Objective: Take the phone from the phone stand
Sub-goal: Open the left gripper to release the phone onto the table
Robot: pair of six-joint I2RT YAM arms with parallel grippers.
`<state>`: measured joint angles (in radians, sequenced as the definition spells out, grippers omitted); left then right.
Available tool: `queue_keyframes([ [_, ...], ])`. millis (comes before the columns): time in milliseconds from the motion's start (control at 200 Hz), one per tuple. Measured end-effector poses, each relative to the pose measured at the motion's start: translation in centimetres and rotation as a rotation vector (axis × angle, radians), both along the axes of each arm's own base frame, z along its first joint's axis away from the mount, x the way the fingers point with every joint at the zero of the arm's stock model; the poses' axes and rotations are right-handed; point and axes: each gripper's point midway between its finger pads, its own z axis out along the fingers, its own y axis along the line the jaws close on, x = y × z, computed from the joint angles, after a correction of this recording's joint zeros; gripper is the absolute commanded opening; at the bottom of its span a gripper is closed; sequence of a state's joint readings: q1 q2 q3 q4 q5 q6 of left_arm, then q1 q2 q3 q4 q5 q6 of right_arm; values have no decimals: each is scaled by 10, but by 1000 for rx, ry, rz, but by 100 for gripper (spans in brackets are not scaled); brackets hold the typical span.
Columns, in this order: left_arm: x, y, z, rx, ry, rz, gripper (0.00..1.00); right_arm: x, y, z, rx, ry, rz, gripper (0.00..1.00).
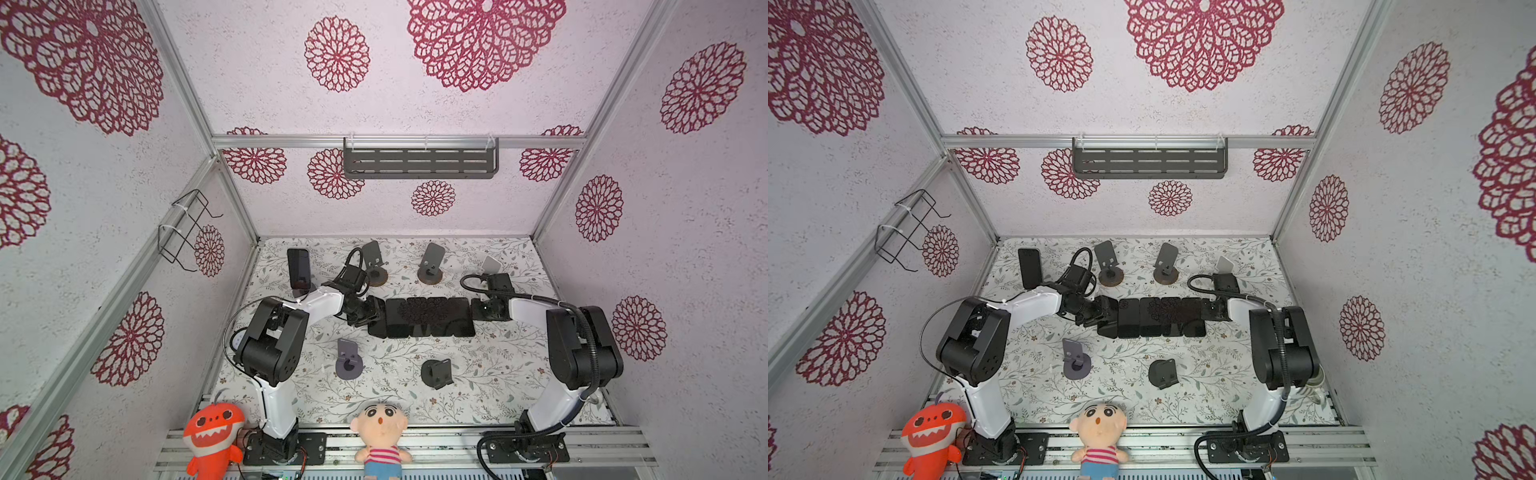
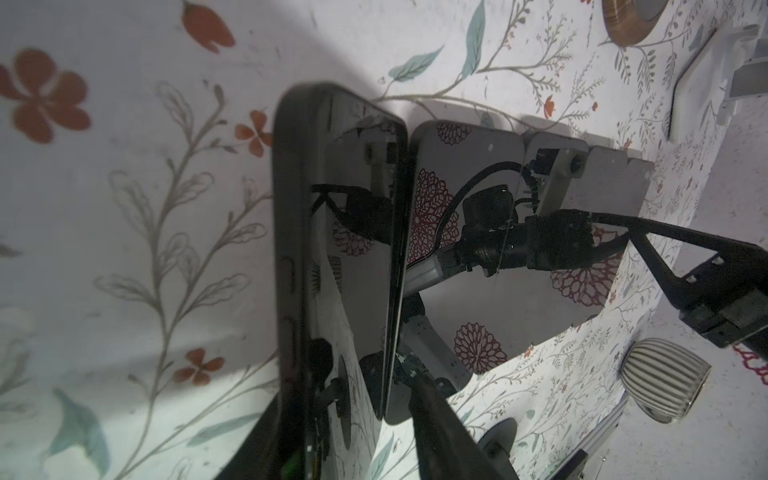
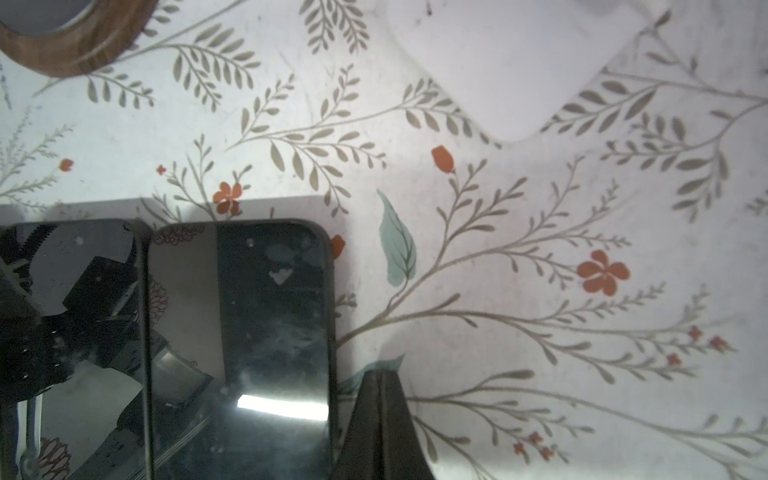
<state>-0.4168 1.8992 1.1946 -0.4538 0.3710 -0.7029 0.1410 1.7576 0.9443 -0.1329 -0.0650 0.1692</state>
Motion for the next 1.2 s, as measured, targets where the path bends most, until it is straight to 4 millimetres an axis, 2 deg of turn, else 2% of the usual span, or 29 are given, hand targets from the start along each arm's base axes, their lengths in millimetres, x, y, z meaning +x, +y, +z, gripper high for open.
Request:
queue_keyframes([
  [110,0,0,-1,5,-1,-5,57,0,1,0,0,0,2,0],
  [285,-2,4,-8,30,11,-9,61,-1,2,0,0,0,6,0],
  [435,-5,8,-11,54,17,-17,69,-1,3,0,0,1,8,0],
  [666,-2,8,-9,67,4,-31,82,1,5,0,0,2,12,0],
  [916,-1,7,-8,68,-4,-42,84,2,8,0,0,1,19,0],
  [986,-1,7,-7,68,-7,-45,95,2,8,0,-1,1,19,0],
  [1201,1,8,-5,83,-19,-55,99,2,8,0,-7,4,18,1],
])
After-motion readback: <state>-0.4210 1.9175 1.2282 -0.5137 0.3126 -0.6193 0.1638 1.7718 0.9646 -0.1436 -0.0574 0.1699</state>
